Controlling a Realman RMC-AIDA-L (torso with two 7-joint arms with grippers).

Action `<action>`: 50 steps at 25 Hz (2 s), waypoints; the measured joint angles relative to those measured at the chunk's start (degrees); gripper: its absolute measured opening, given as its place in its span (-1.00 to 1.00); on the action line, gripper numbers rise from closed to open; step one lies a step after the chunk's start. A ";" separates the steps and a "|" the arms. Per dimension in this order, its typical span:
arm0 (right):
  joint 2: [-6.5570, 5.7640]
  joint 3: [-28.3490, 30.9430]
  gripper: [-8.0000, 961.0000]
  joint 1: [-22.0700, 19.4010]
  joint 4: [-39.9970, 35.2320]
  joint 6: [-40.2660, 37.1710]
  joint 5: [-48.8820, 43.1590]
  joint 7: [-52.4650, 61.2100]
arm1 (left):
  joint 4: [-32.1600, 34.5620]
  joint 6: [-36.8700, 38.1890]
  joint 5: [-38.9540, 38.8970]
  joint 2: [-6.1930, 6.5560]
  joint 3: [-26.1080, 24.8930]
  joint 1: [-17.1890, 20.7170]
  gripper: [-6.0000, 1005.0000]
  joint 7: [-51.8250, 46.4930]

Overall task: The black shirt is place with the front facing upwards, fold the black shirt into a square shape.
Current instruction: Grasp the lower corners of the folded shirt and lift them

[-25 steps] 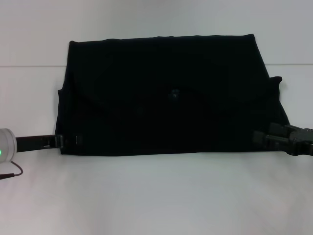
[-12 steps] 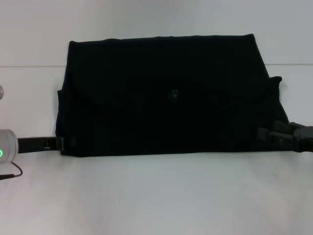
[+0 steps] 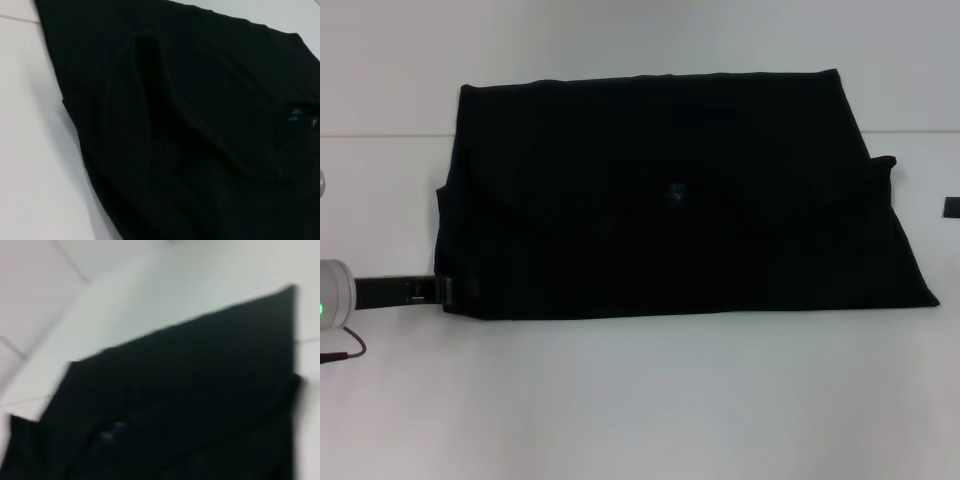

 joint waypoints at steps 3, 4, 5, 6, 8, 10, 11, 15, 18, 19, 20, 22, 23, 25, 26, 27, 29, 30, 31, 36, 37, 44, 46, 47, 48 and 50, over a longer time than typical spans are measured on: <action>-0.68 0.52 0.92 4.98 -1.95 -0.24 -13.27 10.92 | 0.42 0.31 -0.02 -0.04 -0.04 0.02 -0.90 0.00; -0.58 0.63 0.92 6.39 -2.22 -0.52 -16.78 12.73 | 0.44 0.48 -0.03 -0.06 -0.02 0.01 -0.90 0.00; -0.18 0.59 0.92 8.23 -2.24 -0.52 -20.59 13.60 | 0.44 0.53 -0.05 -0.06 0.01 0.00 -0.90 -0.02; 0.30 0.39 0.92 9.79 -1.95 -0.27 -23.38 14.09 | 0.46 0.57 -0.09 -0.06 0.04 -0.01 -0.90 -0.08; 1.30 -0.04 0.93 12.25 -0.69 0.01 -27.60 14.50 | 0.51 0.65 -0.12 -0.06 0.04 -0.01 -0.90 -0.26; 2.24 -0.46 0.93 14.16 1.35 1.21 -30.06 14.50 | 0.52 0.73 -0.14 -0.05 -0.06 -0.01 -0.90 -0.30; 2.48 -0.79 0.93 14.60 2.17 2.01 -30.37 14.40 | 0.52 0.75 -0.15 -0.04 -0.08 0.01 -0.90 -0.30; 3.29 -2.29 0.93 15.04 4.83 5.16 -30.47 13.94 | 0.52 0.85 -0.17 -0.04 -0.12 0.07 -0.90 -0.28; 3.71 -2.41 0.93 15.13 6.84 7.08 -30.36 12.92 | 0.51 0.91 -0.18 -0.06 -0.11 0.09 -0.90 -0.23; 3.88 -2.42 0.93 15.16 7.21 7.45 -30.31 12.66 | 0.51 0.91 -0.18 -0.06 -0.12 0.09 -0.90 -0.22; 4.07 -2.43 0.92 15.21 7.50 7.81 -30.25 12.38 | 0.50 0.93 -0.18 -0.07 -0.11 0.11 -0.90 -0.21; 4.58 -2.45 0.92 15.21 7.74 8.25 -30.22 11.90 | 0.50 0.95 -0.18 -0.08 -0.12 0.15 -0.90 -0.22; 4.75 -2.47 0.92 15.22 7.81 8.37 -30.22 11.64 | 0.51 1.02 -0.18 -0.09 -0.12 0.17 -0.90 -0.22; 5.26 -2.52 0.89 15.24 7.90 8.61 -30.24 11.09 | 0.50 1.08 -0.18 -0.10 -0.12 0.18 -0.90 -0.23; 5.43 -2.53 0.87 15.26 7.90 8.64 -30.25 10.82 | 0.50 1.12 -0.18 -0.10 -0.12 0.18 -0.90 -0.25; 5.64 -2.54 0.85 15.29 7.91 8.66 -30.29 10.52 | 0.50 1.13 -0.18 -0.10 -0.11 0.18 -0.90 -0.26; 5.77 -2.59 0.81 15.37 7.94 8.66 -30.43 10.05 | 0.50 1.23 -0.18 -0.10 -0.11 0.18 -0.90 -0.30; 5.78 -2.72 0.79 15.40 7.96 8.62 -30.55 9.86 | 0.51 1.31 -0.18 -0.10 -0.11 0.17 -0.90 -0.30; 5.78 -2.94 0.77 15.40 7.98 8.61 -30.69 9.76 | 0.50 1.34 -0.18 -0.10 -0.11 0.16 -0.90 -0.31; 6.04 -4.30 0.68 14.88 7.92 9.55 -30.83 9.41 | 0.50 1.43 -0.20 -0.10 -0.07 0.05 -0.91 -0.32; 6.06 -4.35 0.66 14.86 7.92 9.55 -30.83 9.40 | 0.50 1.46 -0.21 -0.10 -0.07 0.04 -0.91 -0.32; 6.06 -4.29 0.26 14.71 7.81 9.32 -30.70 9.23 | 0.51 1.60 -0.26 -0.10 -0.03 0.00 -0.91 -0.32; 5.96 -4.18 0.03 14.65 7.74 9.30 -30.62 9.23 | 0.50 1.66 -0.31 -0.10 -0.07 0.00 -0.91 -0.32; 5.91 -4.14 -0.14 14.62 7.73 9.30 -30.60 9.23 | 0.50 1.66 -0.33 -0.10 -0.07 0.00 -0.91 -0.34; 5.88 -4.09 -0.30 14.61 7.73 9.28 -30.59 9.23 | 0.51 1.66 -0.34 -0.10 -0.08 0.00 -0.91 -0.38; 5.81 -4.00 -0.50 14.60 7.71 9.27 -30.58 9.23 | 0.57 1.81 -0.35 -0.10 -0.11 -0.01 -0.91 -0.41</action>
